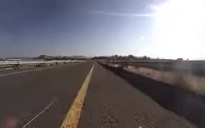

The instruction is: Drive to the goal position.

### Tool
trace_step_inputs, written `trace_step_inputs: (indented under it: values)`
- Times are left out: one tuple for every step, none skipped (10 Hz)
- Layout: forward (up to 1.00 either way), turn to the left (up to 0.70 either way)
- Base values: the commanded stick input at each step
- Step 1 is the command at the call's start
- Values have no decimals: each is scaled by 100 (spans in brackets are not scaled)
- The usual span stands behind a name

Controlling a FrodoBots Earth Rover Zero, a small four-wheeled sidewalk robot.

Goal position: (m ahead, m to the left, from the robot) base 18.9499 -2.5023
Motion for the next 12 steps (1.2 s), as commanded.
trace_step_inputs:
  values:
    - [70, 0]
    - [70, 0]
    - [70, 0]
    - [70, 0]
    - [70, 0]
    - [70, 0]
    - [70, 35]
    - [70, 35]
    - [70, 35]
    - [70, 21]
    - [70, 5]
    - [70, 0]
